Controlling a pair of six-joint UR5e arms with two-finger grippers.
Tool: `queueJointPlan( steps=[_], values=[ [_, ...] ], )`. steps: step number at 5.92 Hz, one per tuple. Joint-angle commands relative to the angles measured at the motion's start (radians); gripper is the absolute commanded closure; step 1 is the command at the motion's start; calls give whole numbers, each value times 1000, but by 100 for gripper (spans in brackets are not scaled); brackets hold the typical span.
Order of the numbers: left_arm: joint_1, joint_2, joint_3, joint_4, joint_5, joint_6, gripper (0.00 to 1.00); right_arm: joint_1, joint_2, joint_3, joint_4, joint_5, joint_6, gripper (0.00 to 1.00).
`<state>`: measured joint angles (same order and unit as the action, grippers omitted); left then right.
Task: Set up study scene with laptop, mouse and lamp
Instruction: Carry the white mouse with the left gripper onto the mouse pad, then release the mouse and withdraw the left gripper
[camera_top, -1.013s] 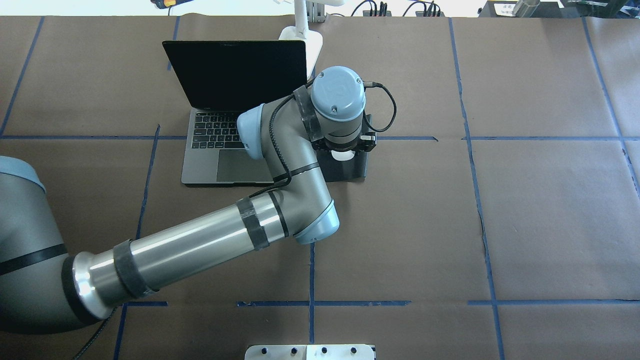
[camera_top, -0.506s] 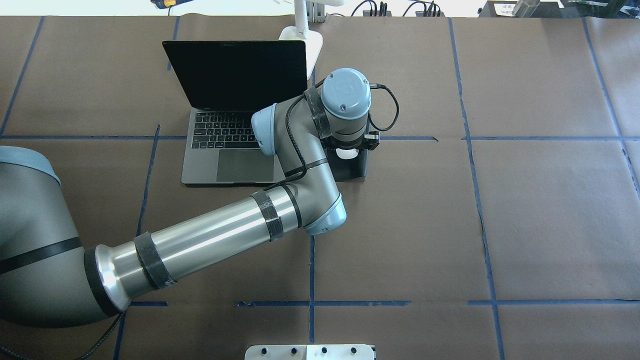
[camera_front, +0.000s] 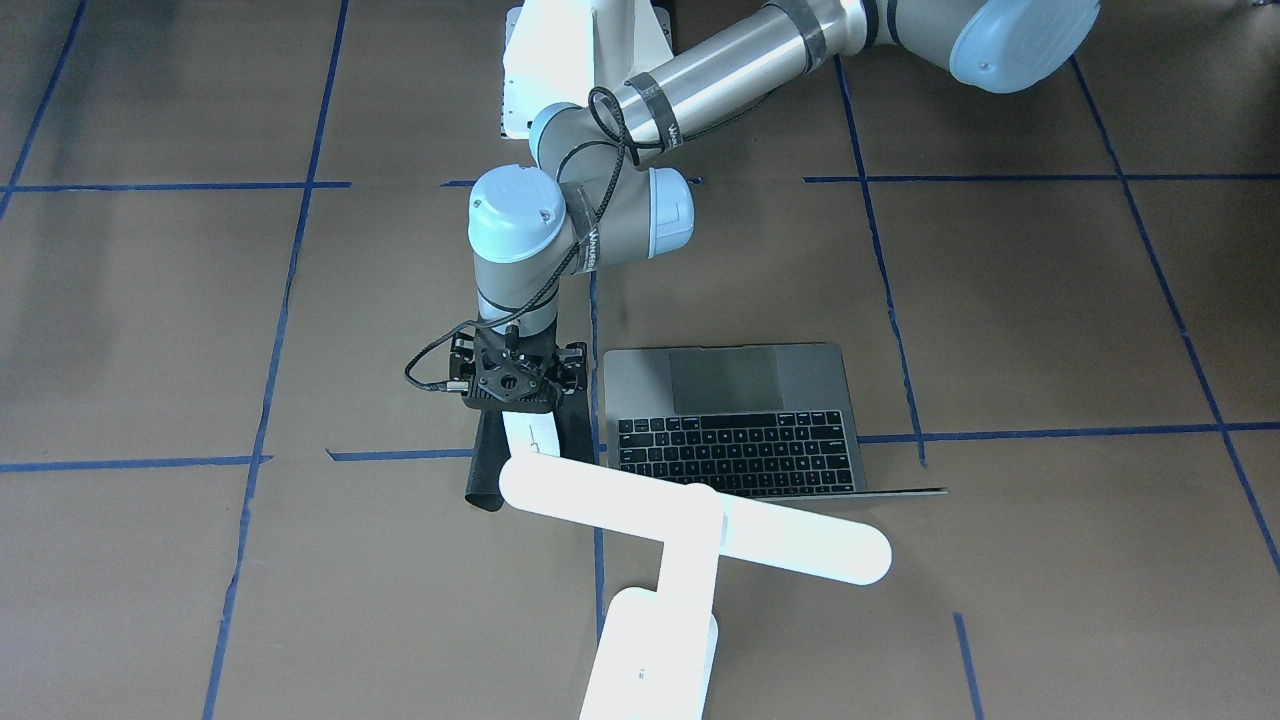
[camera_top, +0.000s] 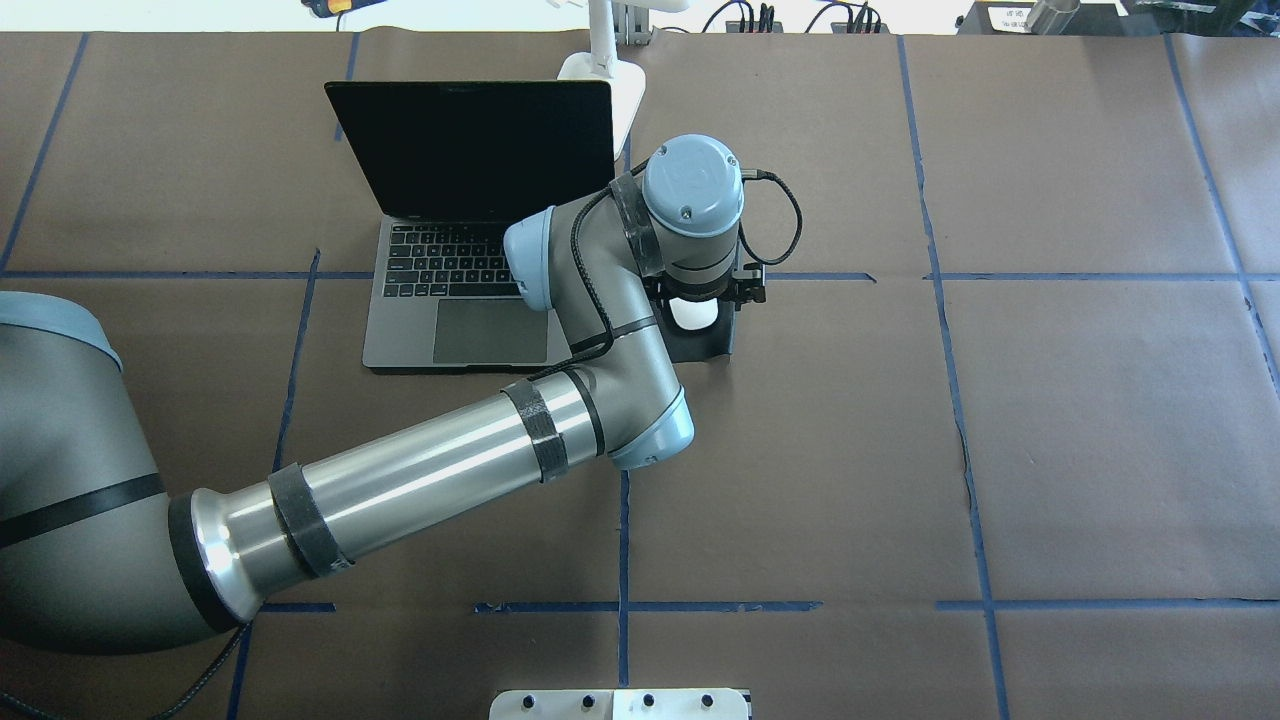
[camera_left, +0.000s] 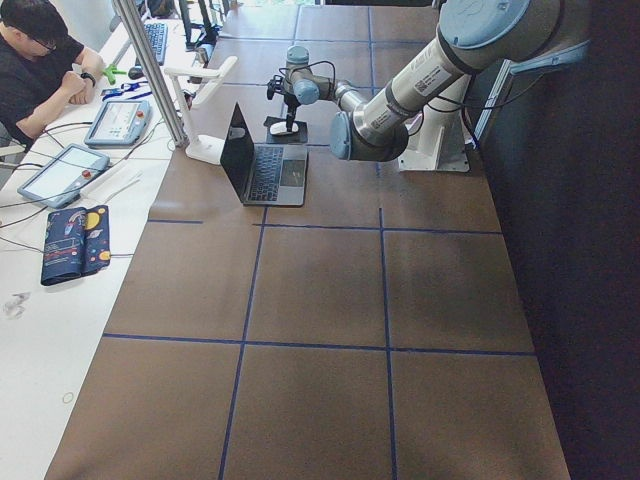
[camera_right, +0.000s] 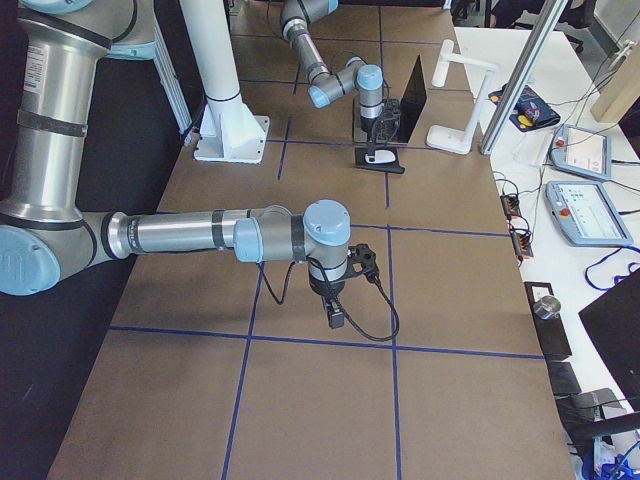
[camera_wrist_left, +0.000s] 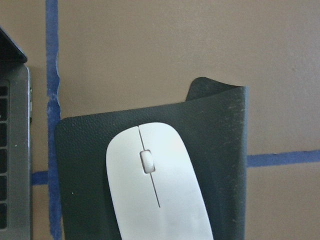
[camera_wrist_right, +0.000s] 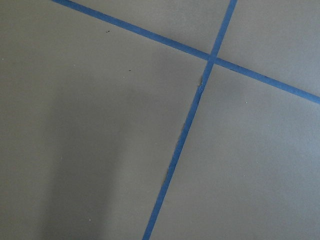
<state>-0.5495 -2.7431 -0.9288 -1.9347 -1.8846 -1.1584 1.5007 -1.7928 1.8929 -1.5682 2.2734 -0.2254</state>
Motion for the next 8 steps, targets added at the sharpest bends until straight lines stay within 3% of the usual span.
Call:
queueJointPlan(
  steps=[1,3,4,5,6,8],
  values=[
    [-42,113,-174,26,-150,2,0,0,10,0,0,0,36,0],
    [-56,355,-603,303,-148,128,0,0,10,0,-1,0,38,0],
    [-88,496,-781,363,-151,217,0,0,9,-3,-1,1,38,0],
    [-139,619,-877,365,-171,321,0,0,7,-12,-1,1,38,0],
    [-221,704,-906,370,-232,386,0,0,7,-17,-1,20,64,0],
    [-416,918,-944,385,-270,735,0,1,1,-26,-1,38,130,0]
  ],
)
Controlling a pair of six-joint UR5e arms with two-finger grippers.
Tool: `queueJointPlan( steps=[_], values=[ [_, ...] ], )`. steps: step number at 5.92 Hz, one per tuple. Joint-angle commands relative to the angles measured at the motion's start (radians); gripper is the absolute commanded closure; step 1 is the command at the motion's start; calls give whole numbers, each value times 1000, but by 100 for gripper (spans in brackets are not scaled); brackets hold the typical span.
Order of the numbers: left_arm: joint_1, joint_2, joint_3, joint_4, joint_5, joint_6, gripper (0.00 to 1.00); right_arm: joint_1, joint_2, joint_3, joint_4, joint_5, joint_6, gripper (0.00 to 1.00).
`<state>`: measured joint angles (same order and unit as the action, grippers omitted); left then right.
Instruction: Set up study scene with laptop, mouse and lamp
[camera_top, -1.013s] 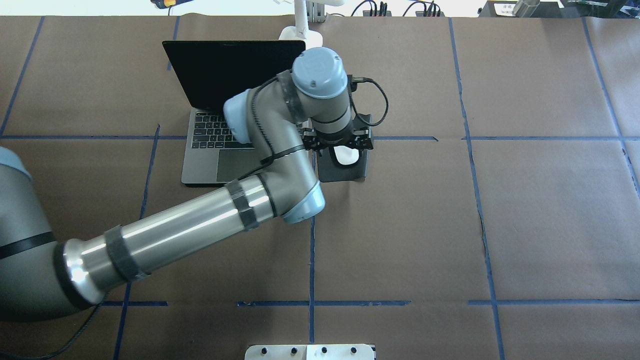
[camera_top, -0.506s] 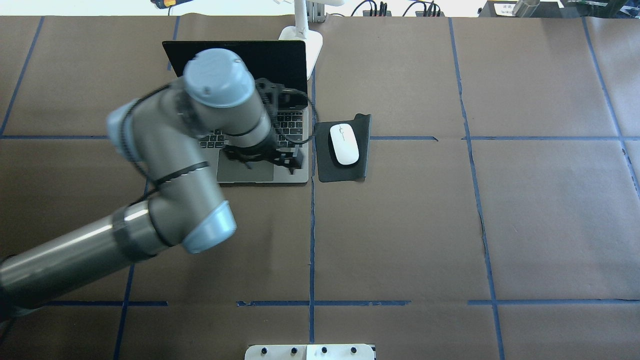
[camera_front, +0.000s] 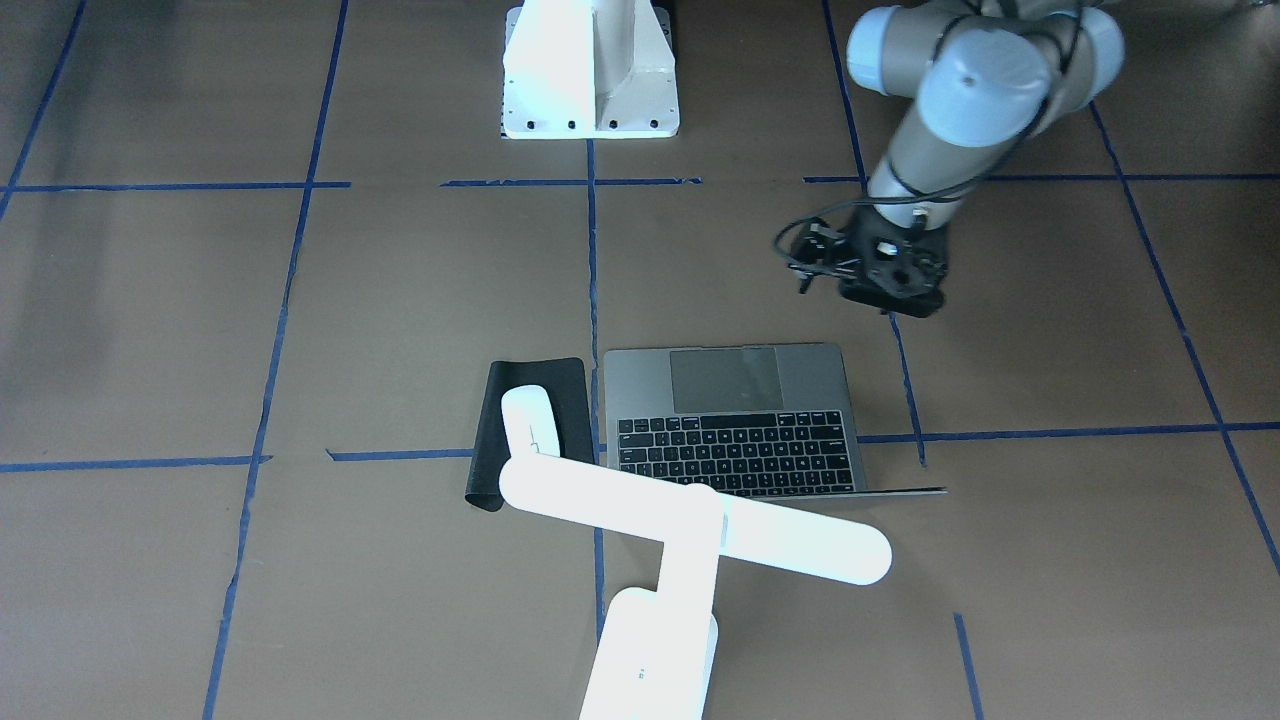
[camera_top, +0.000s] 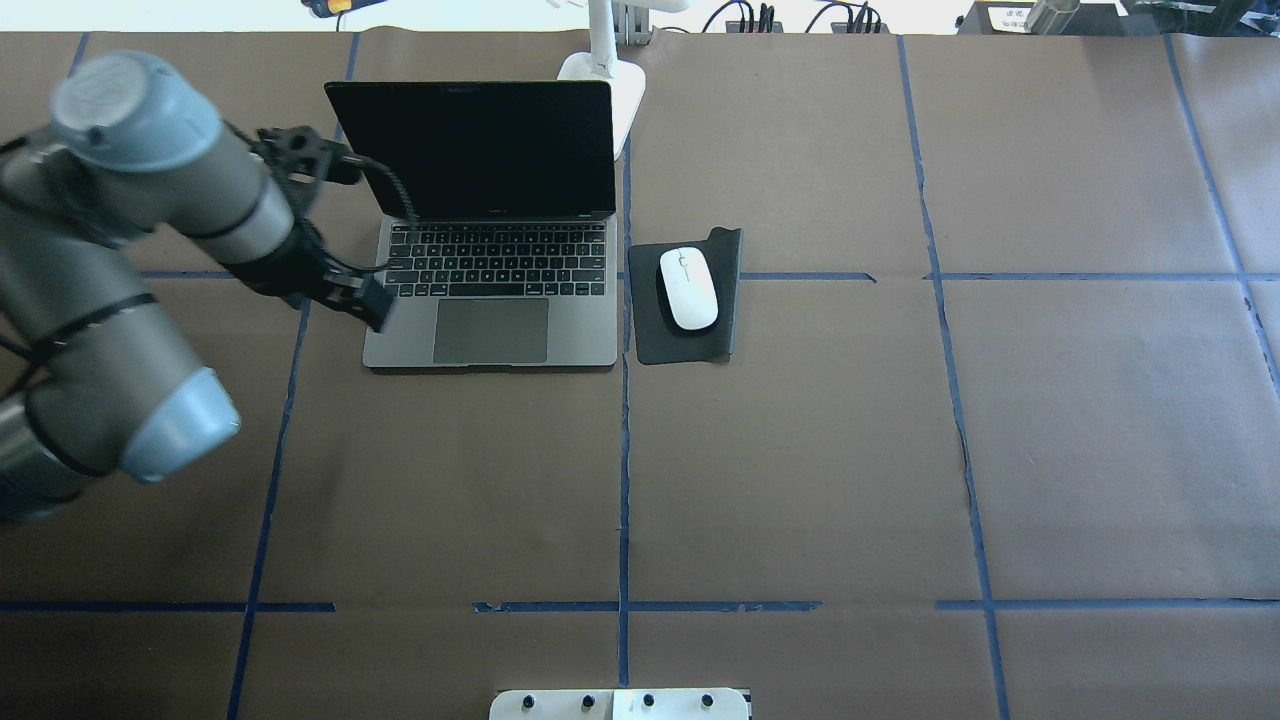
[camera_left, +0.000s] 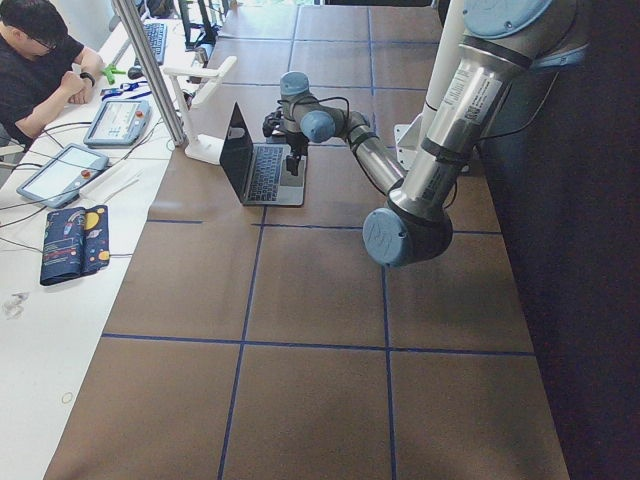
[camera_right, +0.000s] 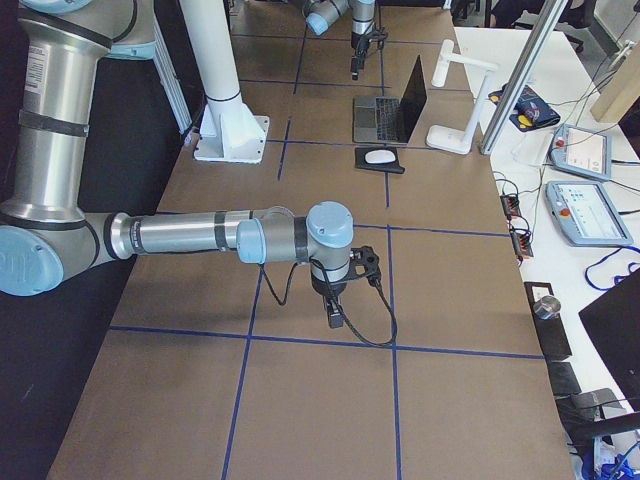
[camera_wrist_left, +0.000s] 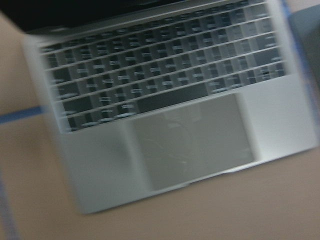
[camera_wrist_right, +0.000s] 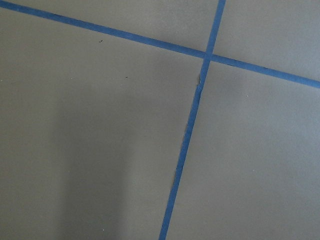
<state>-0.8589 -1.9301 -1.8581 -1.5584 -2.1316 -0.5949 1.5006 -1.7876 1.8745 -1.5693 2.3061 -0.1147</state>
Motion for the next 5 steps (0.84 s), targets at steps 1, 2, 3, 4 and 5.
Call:
queueJointPlan(
  steps=[1,2,3,4,5],
  values=[
    [-249,194,-3,12,-40,389,0,1,-7,-38,0,6,20,0],
    [-376,291,5,12,-88,537,0,3,-12,-56,0,4,20,0],
    [-482,386,16,0,-100,555,0,3,-12,-63,0,3,26,0],
    [-587,446,39,6,-155,569,0,3,-9,-73,0,6,24,0],
    [-653,506,80,-12,-225,610,0,3,-7,-74,0,19,24,0]
  ],
)
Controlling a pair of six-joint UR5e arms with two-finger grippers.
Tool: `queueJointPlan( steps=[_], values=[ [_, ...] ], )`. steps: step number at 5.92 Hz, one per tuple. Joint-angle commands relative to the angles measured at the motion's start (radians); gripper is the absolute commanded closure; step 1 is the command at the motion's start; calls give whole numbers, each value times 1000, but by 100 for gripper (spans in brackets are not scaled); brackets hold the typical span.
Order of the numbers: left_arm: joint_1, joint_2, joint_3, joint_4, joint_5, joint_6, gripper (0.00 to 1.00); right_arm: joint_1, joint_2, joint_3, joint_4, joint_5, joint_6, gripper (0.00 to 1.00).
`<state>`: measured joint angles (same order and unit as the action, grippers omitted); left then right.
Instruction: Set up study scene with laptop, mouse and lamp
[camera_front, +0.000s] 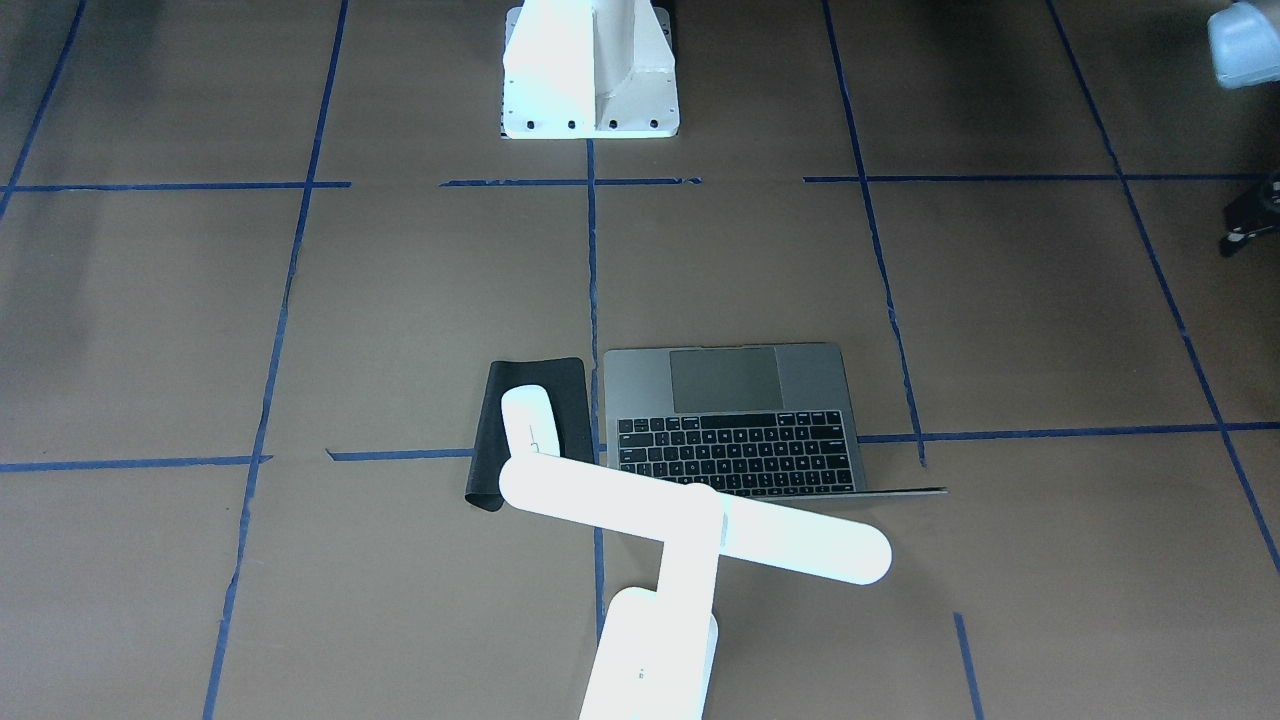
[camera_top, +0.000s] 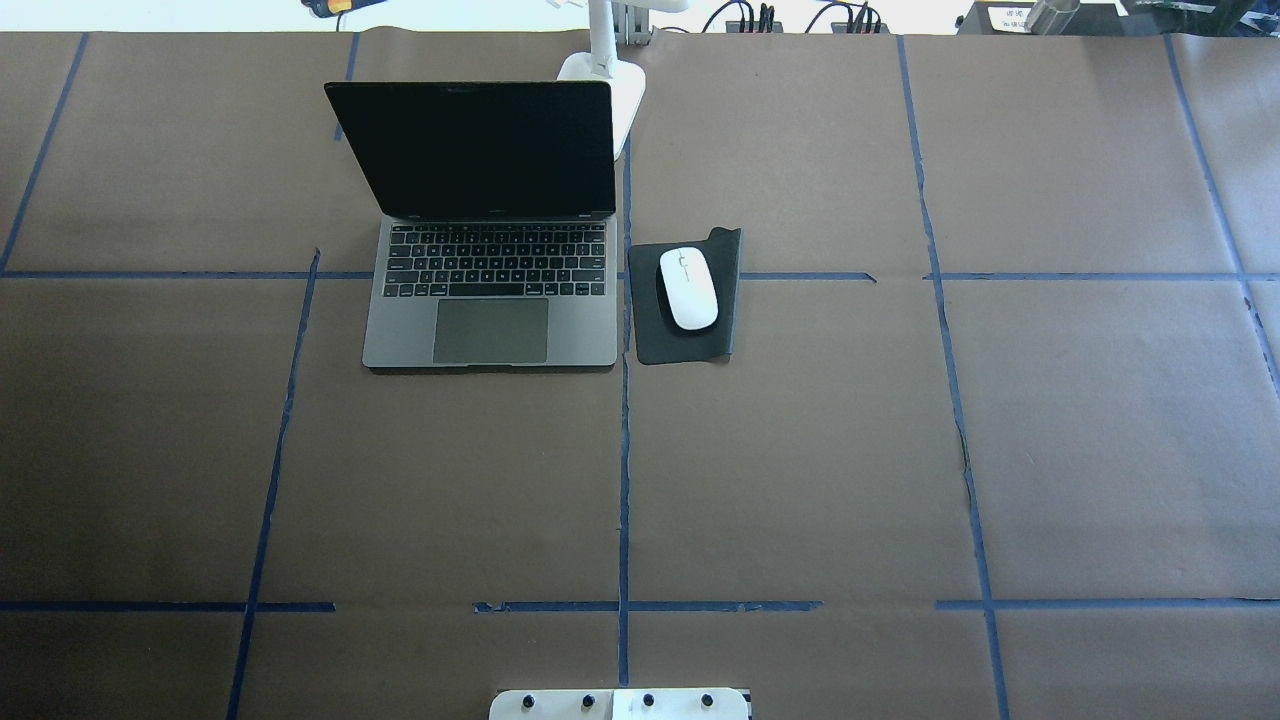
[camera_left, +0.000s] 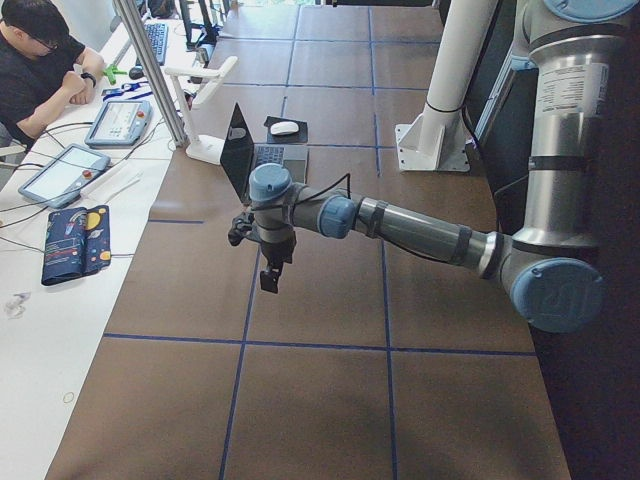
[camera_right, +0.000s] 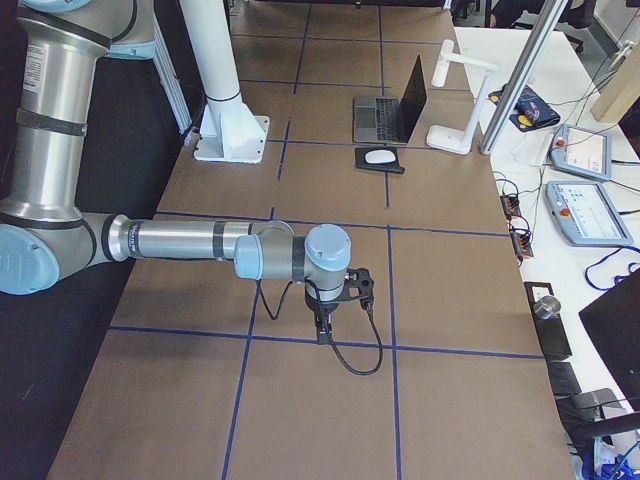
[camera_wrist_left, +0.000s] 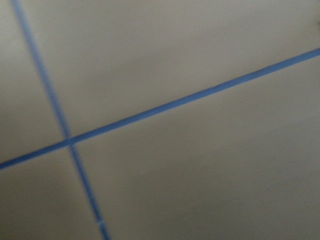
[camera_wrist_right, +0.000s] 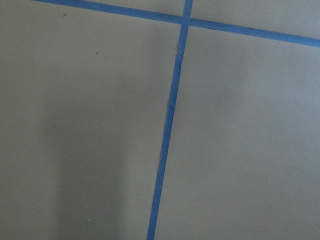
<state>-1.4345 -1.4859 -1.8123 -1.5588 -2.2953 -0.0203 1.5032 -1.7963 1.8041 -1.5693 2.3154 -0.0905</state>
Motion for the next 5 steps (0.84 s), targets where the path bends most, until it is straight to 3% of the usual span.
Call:
queueJointPlan(
  steps=[1,5],
  values=[
    [-101,90,51,-12,-64,96,0,0,2,-2,2,19,0,0],
    [-100,75,91,-12,-56,105,0,0,2,6,2,29,2,0]
  ],
)
